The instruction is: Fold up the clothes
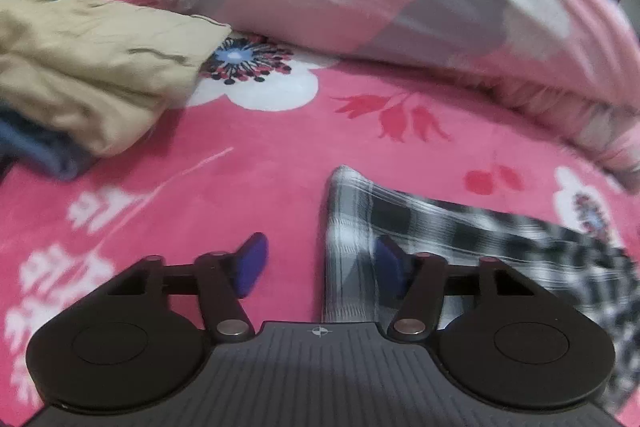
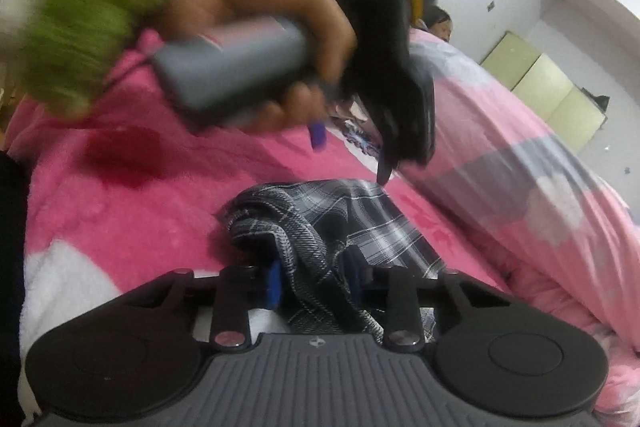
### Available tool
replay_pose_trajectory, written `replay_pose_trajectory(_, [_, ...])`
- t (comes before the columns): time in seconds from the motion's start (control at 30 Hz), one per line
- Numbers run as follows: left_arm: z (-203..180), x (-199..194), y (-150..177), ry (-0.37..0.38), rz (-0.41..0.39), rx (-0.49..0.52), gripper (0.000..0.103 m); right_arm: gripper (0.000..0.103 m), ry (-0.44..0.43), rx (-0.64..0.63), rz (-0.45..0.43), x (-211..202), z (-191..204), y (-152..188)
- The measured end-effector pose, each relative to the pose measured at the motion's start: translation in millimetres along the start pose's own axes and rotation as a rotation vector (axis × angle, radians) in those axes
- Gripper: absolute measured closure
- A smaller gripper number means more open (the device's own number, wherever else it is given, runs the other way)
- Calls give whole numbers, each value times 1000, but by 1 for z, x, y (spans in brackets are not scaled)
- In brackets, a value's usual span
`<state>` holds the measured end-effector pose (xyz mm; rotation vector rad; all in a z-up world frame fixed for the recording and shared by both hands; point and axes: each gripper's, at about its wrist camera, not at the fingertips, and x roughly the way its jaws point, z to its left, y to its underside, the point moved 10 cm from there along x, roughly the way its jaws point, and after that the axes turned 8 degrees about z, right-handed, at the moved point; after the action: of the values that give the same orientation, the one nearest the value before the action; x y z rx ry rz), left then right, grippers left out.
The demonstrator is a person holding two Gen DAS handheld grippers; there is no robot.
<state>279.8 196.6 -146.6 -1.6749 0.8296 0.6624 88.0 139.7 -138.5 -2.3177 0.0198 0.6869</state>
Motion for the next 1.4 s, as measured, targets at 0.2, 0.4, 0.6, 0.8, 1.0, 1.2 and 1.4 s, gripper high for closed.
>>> replay_pose_trajectory(0.2, [-13,13,-7,-27,-12,58,98,82,-4,33,7,6,-4,-2])
replay_pose_trajectory(0.4, [-37,-12,-22,-9,-54,50,100,89,-23,139,-39,-3,-24,-4])
replay_pose_trajectory(0.6, [-88,-52,-40,33,-118,105,100,91,-19,286,-100,-24,-60,-1])
replay_pose_trajectory(0.8, [-168,-88,-50,58,-187,193,100,92,16,483,-164,-55,-119,19])
replay_pose_trajectory(1.0, [-268,-99,-44,81,-223,332,100,93,58,737,-223,-85,-191,66])
replay_pose_trajectory(1.2, [-369,-75,-21,77,-189,467,100,93,58,1029,-256,-101,-253,140])
replay_pose_trajectory(1.4, [-433,-22,13,39,-113,573,100,93,33,1297,-268,-103,-285,226])
